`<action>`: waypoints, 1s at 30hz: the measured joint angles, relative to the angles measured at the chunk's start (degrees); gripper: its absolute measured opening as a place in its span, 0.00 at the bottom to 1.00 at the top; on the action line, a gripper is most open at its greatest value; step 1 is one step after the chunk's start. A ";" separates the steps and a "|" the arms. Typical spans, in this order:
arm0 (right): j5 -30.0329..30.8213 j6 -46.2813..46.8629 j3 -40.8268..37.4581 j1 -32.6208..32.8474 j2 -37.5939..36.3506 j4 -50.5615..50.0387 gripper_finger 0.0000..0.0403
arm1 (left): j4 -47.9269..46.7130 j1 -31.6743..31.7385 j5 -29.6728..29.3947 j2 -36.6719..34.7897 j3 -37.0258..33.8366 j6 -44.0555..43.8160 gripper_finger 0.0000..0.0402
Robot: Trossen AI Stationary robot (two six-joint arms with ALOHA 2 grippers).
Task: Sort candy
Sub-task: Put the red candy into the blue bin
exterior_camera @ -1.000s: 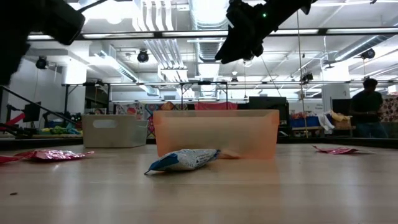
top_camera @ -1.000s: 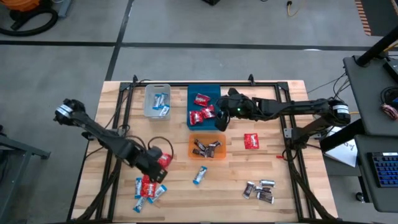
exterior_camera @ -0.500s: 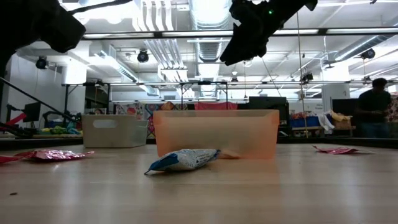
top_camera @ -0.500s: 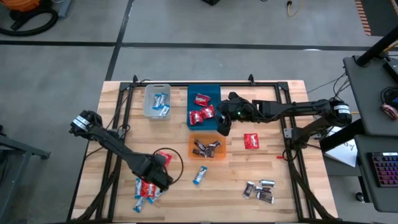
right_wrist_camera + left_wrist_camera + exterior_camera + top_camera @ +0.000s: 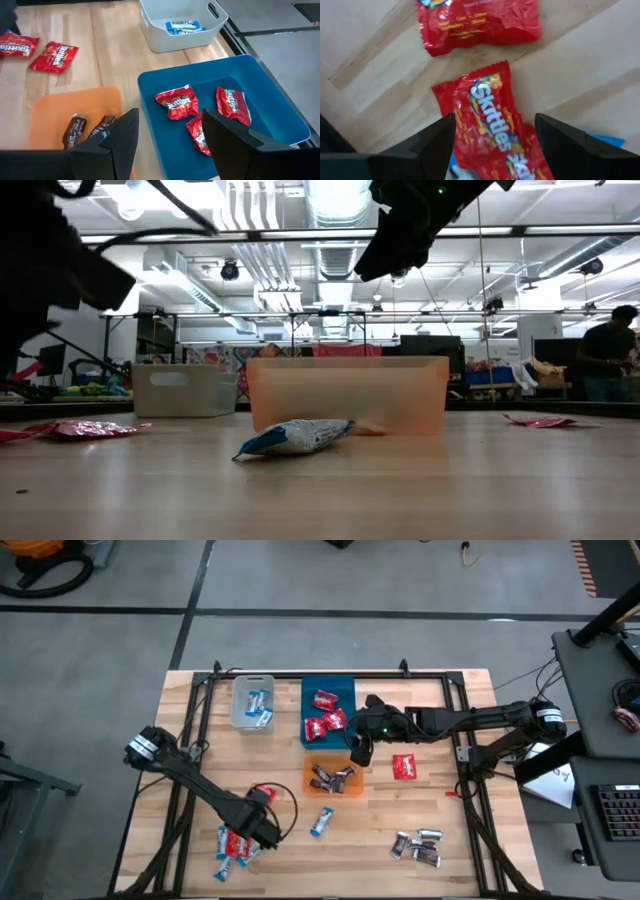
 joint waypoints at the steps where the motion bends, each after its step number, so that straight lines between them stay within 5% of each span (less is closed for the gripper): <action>1: 0.00 -0.02 0.00 0.08 0.00 -0.02 0.52 | 0.84 0.00 0.01 0.36 -0.38 0.00 0.63; 11: 0.40 0.37 -0.02 0.28 0.02 -0.02 0.52 | 4.61 -0.10 -0.15 1.68 -3.00 0.88 0.53; 30: 0.42 0.07 -0.07 0.32 0.07 0.14 0.52 | 1.94 -0.24 1.31 0.51 -1.07 7.36 0.04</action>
